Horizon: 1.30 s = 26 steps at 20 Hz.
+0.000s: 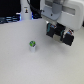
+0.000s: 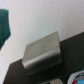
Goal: Open the kcup holder, insert the kcup into the holder, and close the kcup holder
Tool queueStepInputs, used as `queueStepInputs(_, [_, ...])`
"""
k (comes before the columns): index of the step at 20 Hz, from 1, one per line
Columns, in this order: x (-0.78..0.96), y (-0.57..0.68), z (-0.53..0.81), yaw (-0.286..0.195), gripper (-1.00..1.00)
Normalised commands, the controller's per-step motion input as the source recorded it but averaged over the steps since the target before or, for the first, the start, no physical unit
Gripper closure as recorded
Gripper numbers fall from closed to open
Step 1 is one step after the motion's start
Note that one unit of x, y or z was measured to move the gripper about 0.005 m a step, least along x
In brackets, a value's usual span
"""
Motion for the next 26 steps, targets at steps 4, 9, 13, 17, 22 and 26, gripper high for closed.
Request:
queueStepInputs(4, [-0.14, -0.42, 0.0, -0.275, -1.0])
queueStepInputs(9, [-0.3, -0.39, -0.04, -0.257, -1.0])
queueStepInputs(13, [-0.34, -0.39, -0.11, -0.25, -1.0])
queueStepInputs(17, [-0.36, -0.4, -0.19, -0.251, -1.0])
queueStepInputs(22, [-0.39, -0.38, -0.34, -0.267, -1.0])
queueStepInputs(26, [-0.37, -0.37, -0.42, -0.282, -1.0])
